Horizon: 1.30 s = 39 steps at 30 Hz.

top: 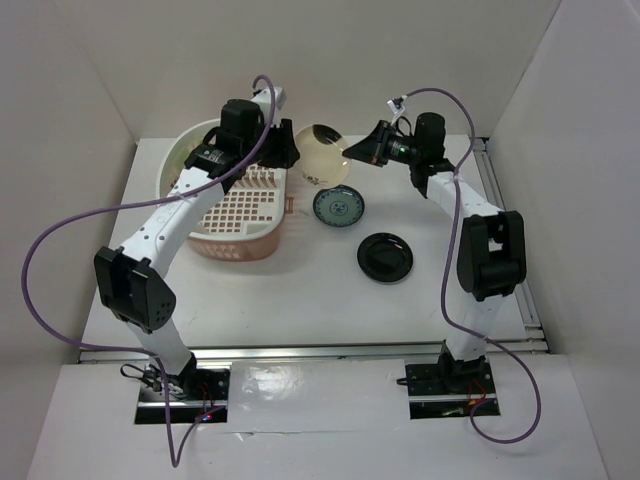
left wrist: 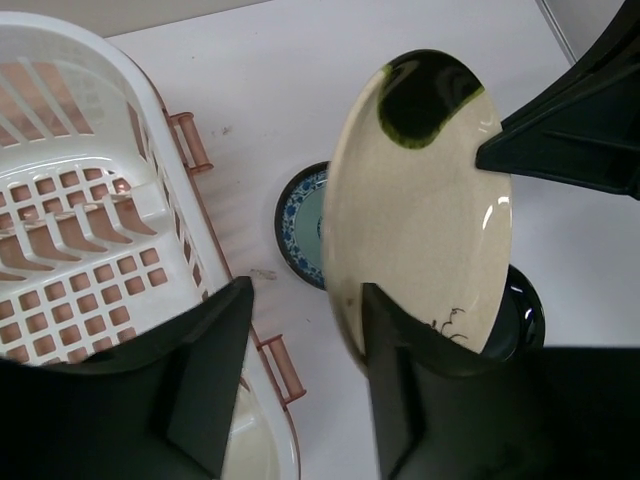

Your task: Load the plates into the dish rack

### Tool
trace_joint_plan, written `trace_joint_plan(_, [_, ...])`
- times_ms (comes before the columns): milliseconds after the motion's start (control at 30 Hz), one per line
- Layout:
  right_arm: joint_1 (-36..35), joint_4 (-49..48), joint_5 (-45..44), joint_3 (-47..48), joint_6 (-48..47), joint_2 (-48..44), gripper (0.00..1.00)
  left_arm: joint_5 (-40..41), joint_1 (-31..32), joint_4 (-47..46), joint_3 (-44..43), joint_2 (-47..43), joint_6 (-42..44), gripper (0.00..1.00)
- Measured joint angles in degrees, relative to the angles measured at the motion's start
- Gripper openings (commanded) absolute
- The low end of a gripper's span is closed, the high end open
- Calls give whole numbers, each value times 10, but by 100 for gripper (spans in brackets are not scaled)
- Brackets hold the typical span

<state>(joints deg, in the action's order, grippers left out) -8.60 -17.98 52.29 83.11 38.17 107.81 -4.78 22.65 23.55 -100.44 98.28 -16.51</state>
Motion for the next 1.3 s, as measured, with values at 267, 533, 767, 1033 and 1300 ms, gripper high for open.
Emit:
trace_joint_plan(267, [-8, -34, 12, -16, 19, -2, 0, -24, 0, -8, -1, 3, -10, 4])
trace_joint_plan(533, [-12, -52, 19, -23, 27, -3, 100, -32, -4, -12, -16, 11, -13, 0])
trace_joint_plan(767, [-11, -41, -3, -23, 28, -14, 100, 60, 0, 6, -21, 12, 28, 0])
trace_joint_plan(1033, [-3, -26, -25, -25, 26, -22, 100, 287, 0, -10, -22, 11, 95, 0])
trace_joint_plan(1300, [-1, -10, -37, -29, 23, -22, 100, 448, -17, -100, 7, 11, 189, 0])
